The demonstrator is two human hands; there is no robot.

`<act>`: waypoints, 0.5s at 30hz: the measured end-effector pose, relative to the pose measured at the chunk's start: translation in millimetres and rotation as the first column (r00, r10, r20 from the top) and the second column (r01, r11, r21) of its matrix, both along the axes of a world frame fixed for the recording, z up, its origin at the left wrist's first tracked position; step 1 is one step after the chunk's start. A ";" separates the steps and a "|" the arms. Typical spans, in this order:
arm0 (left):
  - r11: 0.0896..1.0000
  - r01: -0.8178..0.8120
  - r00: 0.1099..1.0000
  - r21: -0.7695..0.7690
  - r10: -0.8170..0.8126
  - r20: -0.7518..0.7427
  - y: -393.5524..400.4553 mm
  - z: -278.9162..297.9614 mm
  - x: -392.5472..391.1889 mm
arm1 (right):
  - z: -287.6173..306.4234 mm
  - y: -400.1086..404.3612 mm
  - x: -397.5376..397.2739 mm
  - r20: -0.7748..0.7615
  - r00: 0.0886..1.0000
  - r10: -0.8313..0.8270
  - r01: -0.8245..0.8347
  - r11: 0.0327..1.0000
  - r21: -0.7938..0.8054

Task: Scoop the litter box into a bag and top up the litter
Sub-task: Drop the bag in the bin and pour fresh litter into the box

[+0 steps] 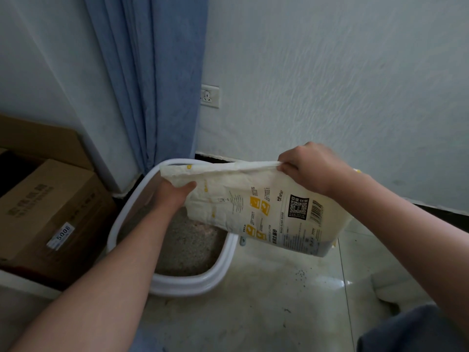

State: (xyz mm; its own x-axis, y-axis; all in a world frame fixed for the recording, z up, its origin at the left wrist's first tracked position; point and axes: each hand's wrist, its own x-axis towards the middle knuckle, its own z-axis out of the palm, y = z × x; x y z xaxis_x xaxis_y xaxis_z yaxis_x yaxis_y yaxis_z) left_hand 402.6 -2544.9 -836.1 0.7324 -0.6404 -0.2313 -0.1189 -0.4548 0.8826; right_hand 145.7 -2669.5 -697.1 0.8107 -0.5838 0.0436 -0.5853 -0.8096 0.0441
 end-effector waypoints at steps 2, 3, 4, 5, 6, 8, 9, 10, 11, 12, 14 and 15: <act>1.000 0.000 1.000 0.001 0.000 0.005 -2.6 0.3 -0.5 | 0.2 -1.8 -2.2 0.013 1.000 -0.005 0.005 1.000 0.002; 1.000 -0.002 1.000 0.000 0.002 0.006 -3.8 0.4 -0.9 | 0.5 -2.3 -3.3 0.020 1.000 -0.008 0.008 1.000 0.004; 1.000 -0.004 1.000 0.003 0.004 0.011 -5.1 0.6 -1.5 | 0.8 -3.1 -4.3 0.021 1.000 -0.012 0.011 1.000 0.006; 1.000 -0.006 1.000 0.004 0.006 0.013 -6.0 0.5 -2.2 | 1.3 -3.4 -5.1 0.018 1.000 -0.015 0.015 1.000 0.008; 1.000 -0.007 1.000 0.002 0.007 0.013 -6.9 0.6 -3.1 | 1.7 -3.8 -5.9 0.017 1.000 -0.018 0.018 1.000 0.008; 1.000 -0.013 1.000 -0.008 0.013 0.001 -8.8 0.6 -4.6 | 2.5 -4.1 -7.2 0.020 1.000 -0.022 0.022 1.000 0.000; 1.000 -0.017 1.000 -0.012 0.017 -0.008 -10.0 0.8 -5.3 | 2.9 -4.1 -7.6 0.021 1.000 -0.023 0.023 1.000 -0.008; 1.000 -0.018 1.000 -0.014 0.017 -0.020 -11.0 0.2 -5.6 | 3.3 -4.4 -8.1 0.019 1.000 -0.023 0.023 1.000 -0.014; 1.000 -0.016 0.999 -0.017 0.015 -0.036 -12.1 -0.9 -6.0 | 4.1 -4.4 -8.4 0.016 1.000 -0.021 0.022 1.000 -0.016; 1.000 -0.012 0.999 -0.019 0.011 -0.049 -13.2 -2.4 -6.5 | 4.9 -4.5 -8.7 0.015 1.000 -0.020 0.020 1.000 -0.016; 1.000 -0.010 0.998 -0.016 0.009 -0.056 -14.6 -4.6 -6.2 | 6.3 -3.6 -8.6 0.014 1.000 -0.016 0.016 1.000 -0.019; 1.000 -0.014 0.998 -0.009 0.014 -0.061 -15.2 -5.7 -6.1 | 6.8 -3.3 -8.2 0.012 1.000 -0.013 0.013 1.000 -0.021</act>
State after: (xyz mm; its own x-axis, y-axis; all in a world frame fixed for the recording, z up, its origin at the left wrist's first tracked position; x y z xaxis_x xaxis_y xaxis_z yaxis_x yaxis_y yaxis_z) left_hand 396.5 -2560.2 -841.9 0.7261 -0.6326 -0.2694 -0.0588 -0.4475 0.8924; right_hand 137.5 -2672.7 -690.3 0.8025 -0.5930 0.0657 -0.5963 -0.8009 0.0542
